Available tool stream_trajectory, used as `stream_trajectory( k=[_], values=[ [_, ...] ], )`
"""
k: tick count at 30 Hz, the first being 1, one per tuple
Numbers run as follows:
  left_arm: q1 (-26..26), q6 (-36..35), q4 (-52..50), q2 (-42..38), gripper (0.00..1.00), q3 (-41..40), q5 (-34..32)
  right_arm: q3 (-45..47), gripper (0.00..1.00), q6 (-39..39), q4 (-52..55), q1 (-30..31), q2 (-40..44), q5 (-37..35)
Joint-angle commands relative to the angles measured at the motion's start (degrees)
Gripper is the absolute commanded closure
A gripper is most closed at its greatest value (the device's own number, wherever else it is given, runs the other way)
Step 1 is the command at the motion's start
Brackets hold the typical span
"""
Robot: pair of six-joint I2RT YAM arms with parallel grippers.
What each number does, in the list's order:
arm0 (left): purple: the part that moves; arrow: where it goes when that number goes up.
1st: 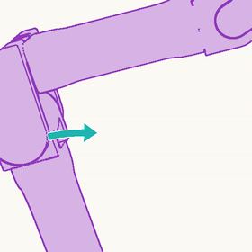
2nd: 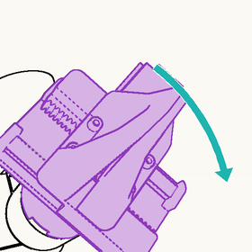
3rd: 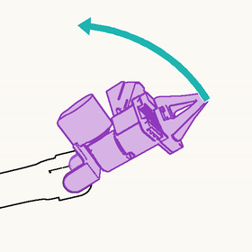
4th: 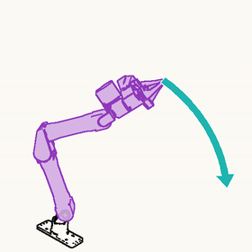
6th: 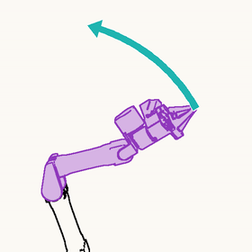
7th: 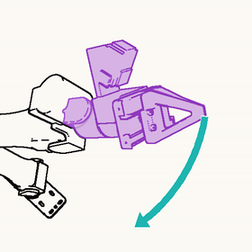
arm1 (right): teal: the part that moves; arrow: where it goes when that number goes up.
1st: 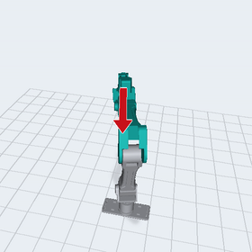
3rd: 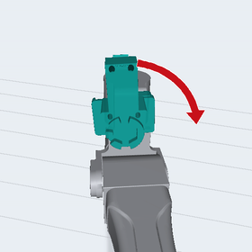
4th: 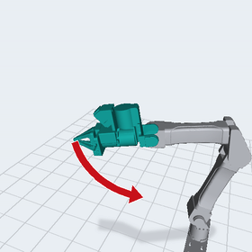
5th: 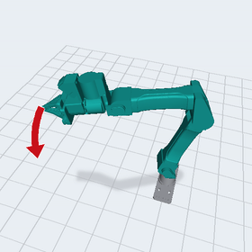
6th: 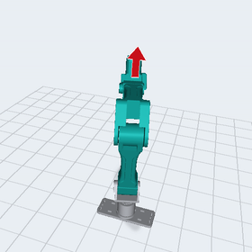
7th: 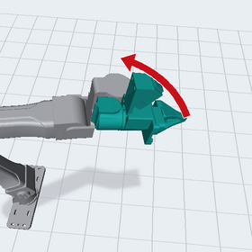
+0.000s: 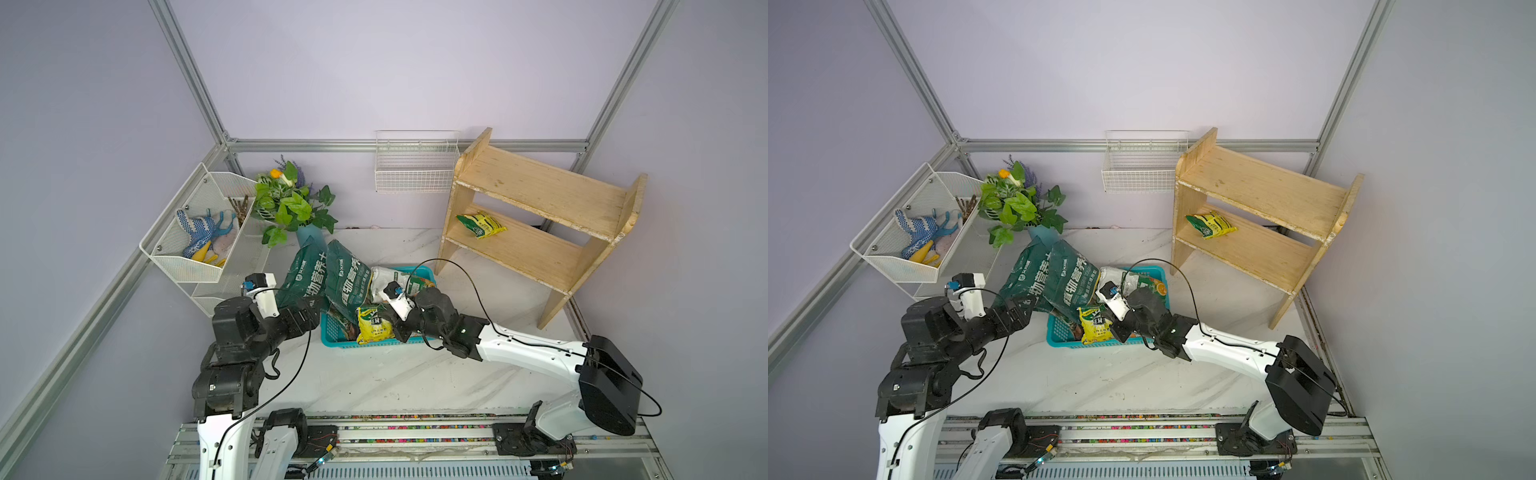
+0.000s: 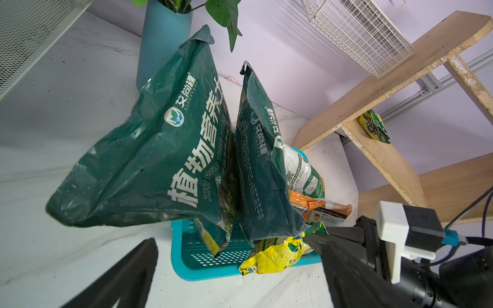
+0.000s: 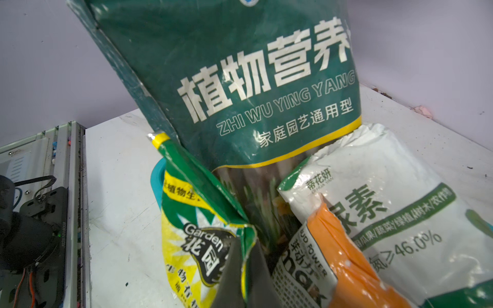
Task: Take down the fertilizer bag from the shelf
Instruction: Place the fertilizer bag in the storage box.
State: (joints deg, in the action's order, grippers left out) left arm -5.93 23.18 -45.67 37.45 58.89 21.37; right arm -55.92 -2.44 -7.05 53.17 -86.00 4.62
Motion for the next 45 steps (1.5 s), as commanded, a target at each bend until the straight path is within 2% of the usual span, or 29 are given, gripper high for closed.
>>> stream_trajectory(
  k=[1, 4, 7, 8, 12, 17, 20, 24, 26, 28, 31, 38, 45],
  values=[
    [-0.1, -0.2, 2.0, 0.3, 0.07, -2.9, 4.1, 1.2, 1.00, -0.4, -1.2, 0.6, 2.4, -5.1],
    [1.3, -0.2, 1.6, 1.7, 0.17, -2.4, 6.3, 1.5, 1.00, -0.4, -0.6, 0.6, 3.2, -7.3],
    [3.1, 0.7, -0.1, 1.6, 0.36, -0.8, 7.5, 1.5, 1.00, -0.2, -0.1, 0.6, 3.2, -9.0],
    [3.6, 1.1, -0.7, 1.1, 0.45, -0.2, 7.7, 1.6, 1.00, -0.2, 0.1, 0.6, 3.2, -9.6],
    [5.9, 1.4, -3.8, -2.6, 0.73, 2.2, 5.5, 1.6, 1.00, 0.1, 0.6, 0.6, 2.8, -12.5],
    [10.3, 2.0, -4.2, -3.4, 1.00, 0.4, 8.5, 1.7, 1.00, 1.2, 0.8, 0.6, 3.1, -14.8],
    [17.2, 4.3, -0.4, 0.2, 1.00, -3.6, 8.2, 1.9, 1.00, 1.6, 0.6, 0.5, 3.8, -13.9],
    [31.6, 8.8, 3.4, 3.6, 1.00, -5.9, -2.2, 2.2, 1.00, 2.1, 0.5, 0.6, 4.9, -11.3],
    [35.9, 10.7, 5.5, 4.1, 1.00, -6.6, -4.2, 2.3, 1.00, 2.3, 0.5, 0.6, 5.2, -9.2],
    [42.0, 12.1, 8.5, 5.3, 1.00, -8.6, -9.5, 2.2, 1.00, 2.3, 0.5, 0.6, 5.5, -5.7],
    [48.3, 14.0, 10.5, 10.3, 1.00, -10.0, -18.7, 2.1, 1.00, 2.3, 0.4, 0.6, 5.8, -1.7],
    [49.4, 18.2, 19.4, 17.0, 1.00, -16.4, -26.2, 3.0, 1.00, 2.6, 0.3, 0.6, 7.0, -1.4],
    [49.4, 18.5, 24.6, 22.6, 1.00, -19.0, -28.6, 2.7, 1.00, 2.8, 0.5, 0.6, 6.3, -1.2]
  ],
)
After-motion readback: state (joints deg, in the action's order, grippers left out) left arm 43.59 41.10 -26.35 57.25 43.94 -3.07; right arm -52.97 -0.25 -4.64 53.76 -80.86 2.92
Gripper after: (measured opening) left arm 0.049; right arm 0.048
